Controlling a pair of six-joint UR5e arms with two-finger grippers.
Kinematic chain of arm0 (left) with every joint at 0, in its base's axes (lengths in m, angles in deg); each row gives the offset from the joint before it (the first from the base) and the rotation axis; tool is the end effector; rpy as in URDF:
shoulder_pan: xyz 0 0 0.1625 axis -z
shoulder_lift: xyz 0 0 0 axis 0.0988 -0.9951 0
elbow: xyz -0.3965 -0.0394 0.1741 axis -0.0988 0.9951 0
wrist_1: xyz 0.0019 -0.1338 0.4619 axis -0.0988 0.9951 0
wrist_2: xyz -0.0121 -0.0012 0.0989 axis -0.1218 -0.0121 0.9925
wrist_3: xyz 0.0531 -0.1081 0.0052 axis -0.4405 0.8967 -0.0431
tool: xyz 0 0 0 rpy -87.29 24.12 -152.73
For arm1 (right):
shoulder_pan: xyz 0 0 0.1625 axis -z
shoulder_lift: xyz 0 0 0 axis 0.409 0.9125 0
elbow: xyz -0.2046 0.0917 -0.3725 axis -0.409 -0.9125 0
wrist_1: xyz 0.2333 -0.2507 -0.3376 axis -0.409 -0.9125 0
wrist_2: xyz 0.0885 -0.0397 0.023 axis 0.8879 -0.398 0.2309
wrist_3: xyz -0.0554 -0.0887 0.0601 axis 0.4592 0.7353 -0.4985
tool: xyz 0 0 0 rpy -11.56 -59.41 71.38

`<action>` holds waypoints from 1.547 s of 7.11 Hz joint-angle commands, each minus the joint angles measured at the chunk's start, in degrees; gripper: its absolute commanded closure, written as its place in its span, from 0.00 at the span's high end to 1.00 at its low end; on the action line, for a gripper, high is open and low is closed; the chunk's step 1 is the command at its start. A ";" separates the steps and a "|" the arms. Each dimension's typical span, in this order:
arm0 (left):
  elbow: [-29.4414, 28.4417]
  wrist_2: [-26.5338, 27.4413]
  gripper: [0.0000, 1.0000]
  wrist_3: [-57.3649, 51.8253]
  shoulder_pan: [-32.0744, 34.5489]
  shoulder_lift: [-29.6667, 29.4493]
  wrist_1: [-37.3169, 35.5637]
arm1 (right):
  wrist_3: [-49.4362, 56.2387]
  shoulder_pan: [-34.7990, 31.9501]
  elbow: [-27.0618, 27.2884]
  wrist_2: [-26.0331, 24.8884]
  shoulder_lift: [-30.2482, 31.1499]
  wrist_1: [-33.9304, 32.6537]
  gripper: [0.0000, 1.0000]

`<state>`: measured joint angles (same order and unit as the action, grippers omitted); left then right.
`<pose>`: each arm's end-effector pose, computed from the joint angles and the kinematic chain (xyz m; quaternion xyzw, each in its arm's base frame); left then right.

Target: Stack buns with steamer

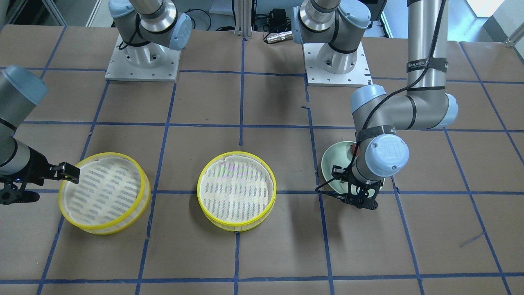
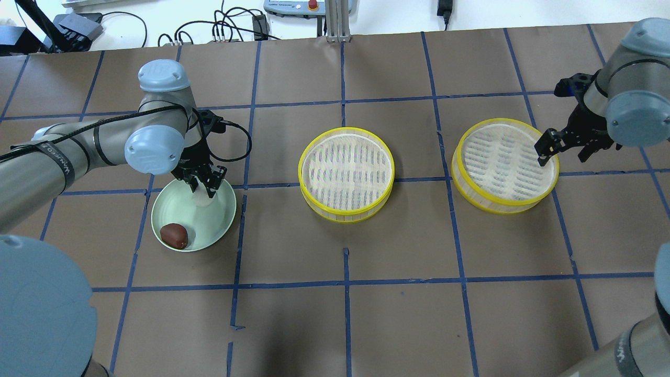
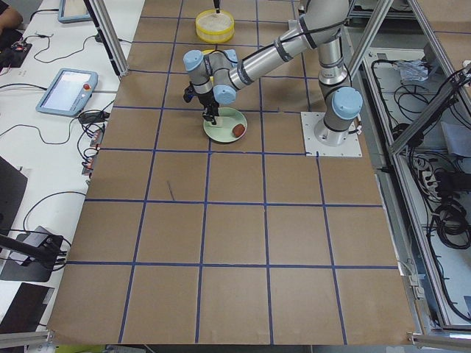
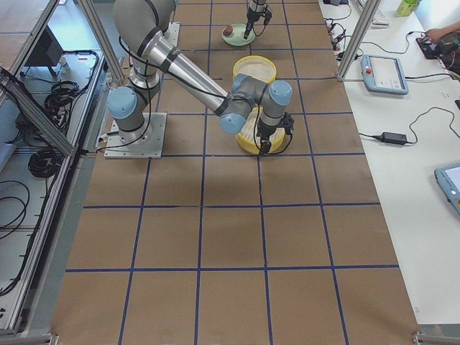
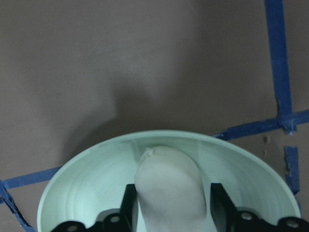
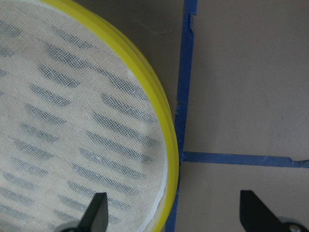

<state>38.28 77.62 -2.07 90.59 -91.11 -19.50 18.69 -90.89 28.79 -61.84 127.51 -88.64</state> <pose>-0.0610 -0.6244 0.1346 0.1335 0.9821 0.1244 0.0460 -0.1301 -0.6266 0.1763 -0.0372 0.9977 0.0571 0.0013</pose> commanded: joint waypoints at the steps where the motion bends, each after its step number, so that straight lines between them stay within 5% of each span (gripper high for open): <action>1: -1.32 -0.51 0.10 2.81 0.07 1.15 1.13 | -0.13 0.03 0.73 -0.07 -0.53 -2.39 0.65; 3: -6.58 -6.80 0.10 14.48 1.99 1.33 5.07 | -0.31 0.03 0.64 0.02 -1.06 -2.41 0.30; 5: -9.58 -10.62 0.10 27.72 10.13 1.25 3.79 | -0.31 0.03 0.20 -0.15 -0.80 -2.41 0.09; 7: -10.56 -15.86 0.11 42.23 19.20 0.29 -2.00 | -0.49 0.03 -1.98 -0.24 -0.18 -2.32 0.07; 9: -10.12 -22.55 0.19 46.96 20.90 -1.55 -3.69 | -0.66 0.03 -5.50 -0.16 0.17 -0.83 0.07; 10: -10.12 -21.88 0.92 46.09 20.82 -1.83 -3.70 | -2.49 -0.66 -6.90 0.37 1.65 1.78 0.07; 11: -10.73 -20.14 1.00 43.47 20.73 -1.22 -3.61 | -6.86 -1.10 -7.35 0.81 3.23 5.46 0.07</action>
<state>27.97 56.41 43.42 111.27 -92.54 -23.06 15.85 -91.41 22.54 -61.56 128.96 -87.02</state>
